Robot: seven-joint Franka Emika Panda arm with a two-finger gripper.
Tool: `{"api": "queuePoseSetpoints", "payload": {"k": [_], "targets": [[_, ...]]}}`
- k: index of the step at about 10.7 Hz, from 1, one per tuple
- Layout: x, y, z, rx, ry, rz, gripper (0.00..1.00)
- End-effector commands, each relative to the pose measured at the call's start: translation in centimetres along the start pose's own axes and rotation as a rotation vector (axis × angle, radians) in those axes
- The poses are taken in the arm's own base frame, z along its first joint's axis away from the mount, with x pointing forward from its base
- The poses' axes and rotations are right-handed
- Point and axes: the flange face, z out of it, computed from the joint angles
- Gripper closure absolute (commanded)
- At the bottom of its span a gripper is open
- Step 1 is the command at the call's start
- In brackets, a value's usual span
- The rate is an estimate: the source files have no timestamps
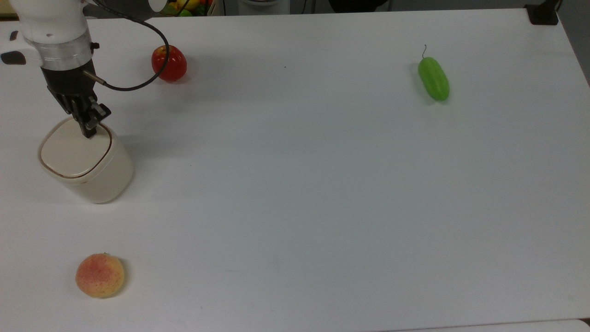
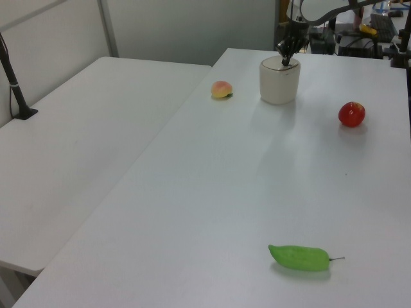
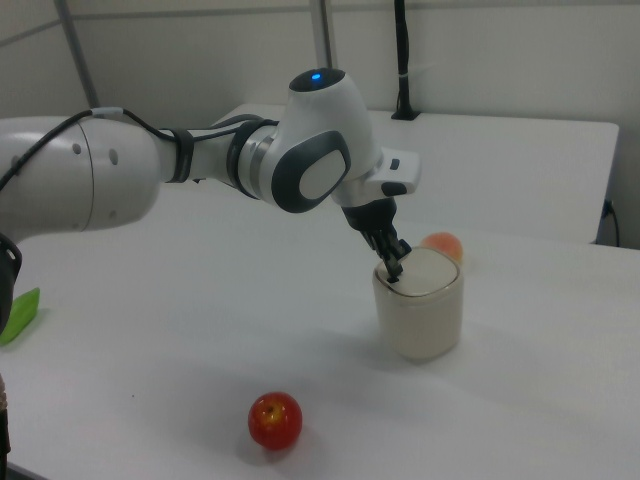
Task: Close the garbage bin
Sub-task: 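Press the lid shut onto the bin rim with the gripper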
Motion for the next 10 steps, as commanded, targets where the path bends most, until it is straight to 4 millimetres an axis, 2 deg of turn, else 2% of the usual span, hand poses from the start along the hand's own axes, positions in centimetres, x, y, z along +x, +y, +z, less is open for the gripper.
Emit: {"api": "queuePoseSetpoints", "payload": {"k": [1,6,10], "targets": [[-1.0,-0.4,0.7,0.01,-0.041,-0.052,1.0],[-1.3,-0.1,3.3,0.0,-0.069,-0.056,1.0],[-1.2,-0.1,3.2,0.001,-0.068,-0.055,1.0]]}}
